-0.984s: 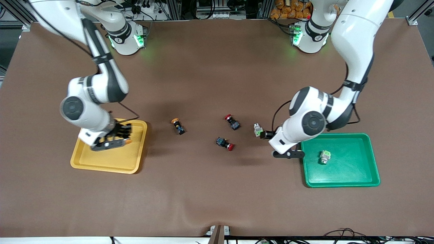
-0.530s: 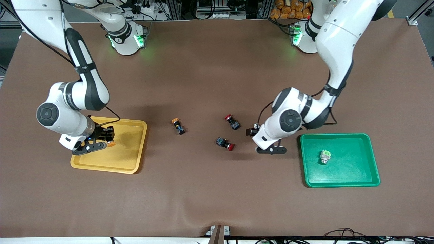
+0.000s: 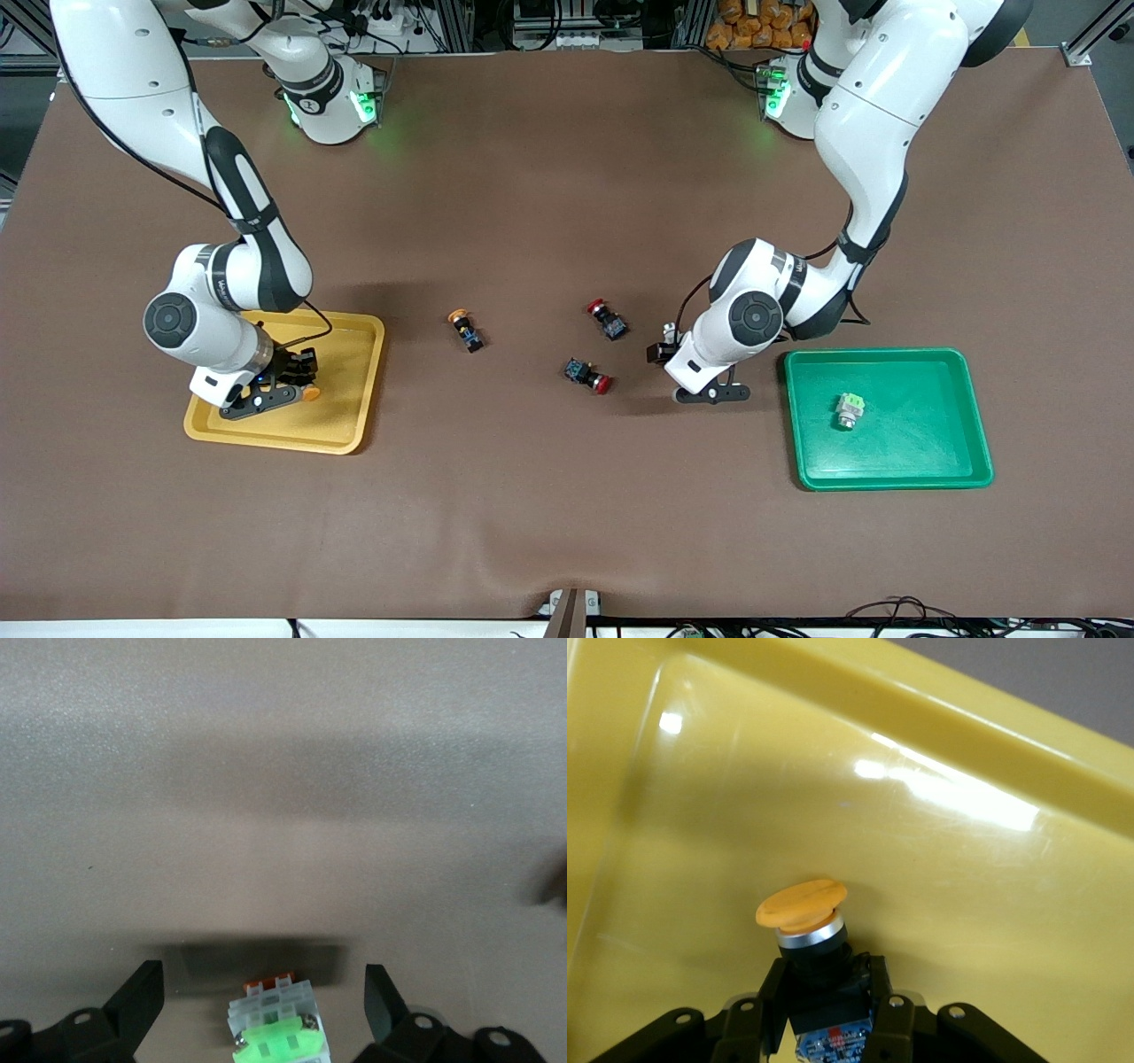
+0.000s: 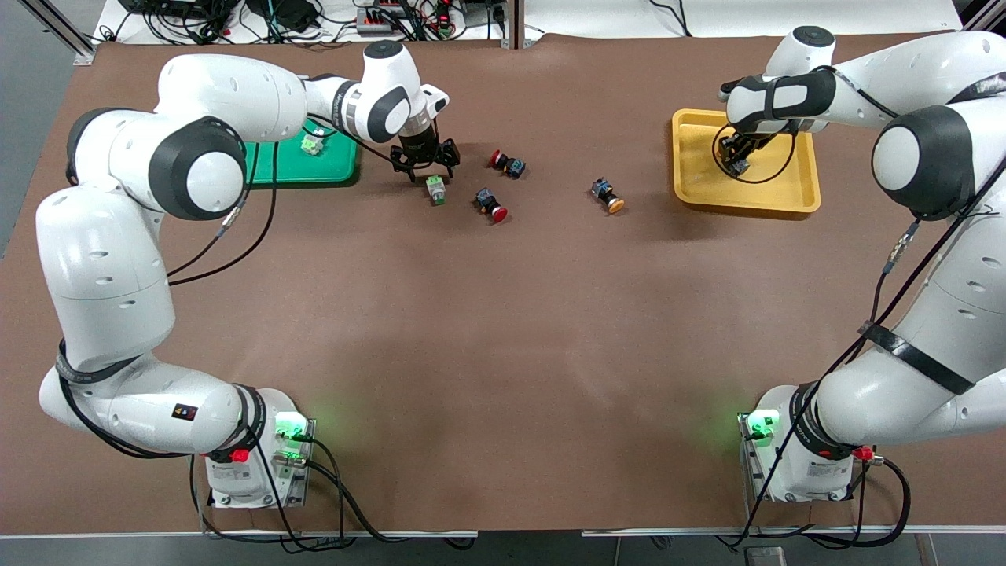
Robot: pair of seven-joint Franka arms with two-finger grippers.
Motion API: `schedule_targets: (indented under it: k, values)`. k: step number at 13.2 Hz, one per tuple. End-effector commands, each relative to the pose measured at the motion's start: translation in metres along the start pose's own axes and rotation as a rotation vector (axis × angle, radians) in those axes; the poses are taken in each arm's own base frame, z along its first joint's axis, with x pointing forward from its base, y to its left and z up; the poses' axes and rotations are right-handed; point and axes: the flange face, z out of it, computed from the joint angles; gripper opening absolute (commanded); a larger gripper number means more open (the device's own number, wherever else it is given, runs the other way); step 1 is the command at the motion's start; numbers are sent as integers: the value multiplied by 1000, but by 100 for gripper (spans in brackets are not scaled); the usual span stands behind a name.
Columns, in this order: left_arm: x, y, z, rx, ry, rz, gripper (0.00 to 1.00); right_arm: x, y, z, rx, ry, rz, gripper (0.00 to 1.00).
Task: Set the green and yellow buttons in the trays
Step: 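Grasp the second green button while the right gripper releases the yellow button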
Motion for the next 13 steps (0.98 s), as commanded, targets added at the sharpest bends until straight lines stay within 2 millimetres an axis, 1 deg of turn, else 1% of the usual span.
schedule_targets:
  k: [1,2,3,5,6,7,8,9,10,12,13]
  values:
    - [-16,15,1,23,12,-22,100,1,8,6,18,18,-26,88]
    - [-24,28,4,26,10,-23,100,2,5,5,27,18,-16,100]
    - [-26,31,6,29,8,-29,100,2,3,5,30,19,-16,100]
    - [-27,26,7,34,3,-36,100,2,3,4,31,18,-11,100]
    - [-26,18,6,39,-3,-35,93,2,3,2,32,17,-10,100]
    - [-28,18,6,41,-4,-28,62,0,1,0,37,13,-13,100]
    - [-31,20,9,45,-8,-25,39,-1,-1,-7,46,-1,-12,100]
    - [-30,18,9,47,-8,-26,11,-3,-4,-14,61,-29,-14,100]
    - [-27,16,5,45,-1,-25,0,-4,-7,-25,71,-41,-16,100]
    - [-25,18,1,47,-2,-26,0,-2,-19,-33,95,-46,28,100]
    - [-25,19,-2,48,-1,-24,0,1,-33,-33,113,-47,38,100]
